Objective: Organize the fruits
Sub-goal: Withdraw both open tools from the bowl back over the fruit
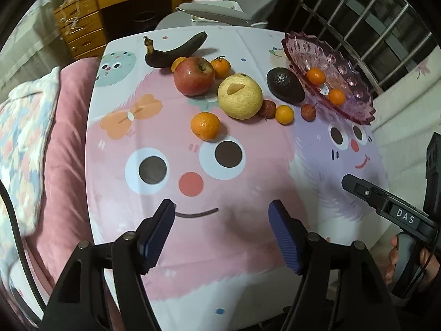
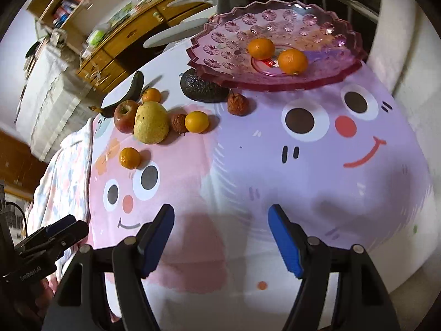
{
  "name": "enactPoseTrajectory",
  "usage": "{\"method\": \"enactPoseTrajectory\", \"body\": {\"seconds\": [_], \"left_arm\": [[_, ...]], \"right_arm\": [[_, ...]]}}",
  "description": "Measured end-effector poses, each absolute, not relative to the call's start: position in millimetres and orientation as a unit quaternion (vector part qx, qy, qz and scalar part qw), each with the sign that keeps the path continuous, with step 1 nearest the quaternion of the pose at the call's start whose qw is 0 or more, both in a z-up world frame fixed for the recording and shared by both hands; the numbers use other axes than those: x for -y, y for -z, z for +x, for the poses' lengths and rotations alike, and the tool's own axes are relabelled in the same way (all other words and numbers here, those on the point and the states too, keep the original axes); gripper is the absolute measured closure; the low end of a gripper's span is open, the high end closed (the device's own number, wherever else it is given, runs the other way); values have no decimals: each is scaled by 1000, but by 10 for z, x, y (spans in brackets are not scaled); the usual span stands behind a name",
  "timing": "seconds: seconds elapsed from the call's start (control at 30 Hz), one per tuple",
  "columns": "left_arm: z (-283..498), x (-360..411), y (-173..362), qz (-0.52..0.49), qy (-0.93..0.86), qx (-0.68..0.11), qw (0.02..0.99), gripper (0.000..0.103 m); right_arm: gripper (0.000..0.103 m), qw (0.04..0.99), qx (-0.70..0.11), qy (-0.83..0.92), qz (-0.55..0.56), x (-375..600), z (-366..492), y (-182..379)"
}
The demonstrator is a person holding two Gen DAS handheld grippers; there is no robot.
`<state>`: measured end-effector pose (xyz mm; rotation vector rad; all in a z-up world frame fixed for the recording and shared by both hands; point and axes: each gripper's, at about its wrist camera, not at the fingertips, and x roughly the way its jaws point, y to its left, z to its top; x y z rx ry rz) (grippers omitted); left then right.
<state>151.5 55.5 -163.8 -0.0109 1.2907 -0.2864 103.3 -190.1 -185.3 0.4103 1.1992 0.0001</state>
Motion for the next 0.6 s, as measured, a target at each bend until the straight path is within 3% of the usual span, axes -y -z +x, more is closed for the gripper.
{"method": "enactPoseTrajectory", "body": {"seconds": [0.17,0.6], "left_arm": [[1681,-615,1680,-3,136,-605,784,26],[2166,-550,1919,3,107,-613,783,26]], "right_arm": [[32,814,-548,18,192,1800,1020,1808],[32,861,-481,46,158,1879,1512,1897]]}}
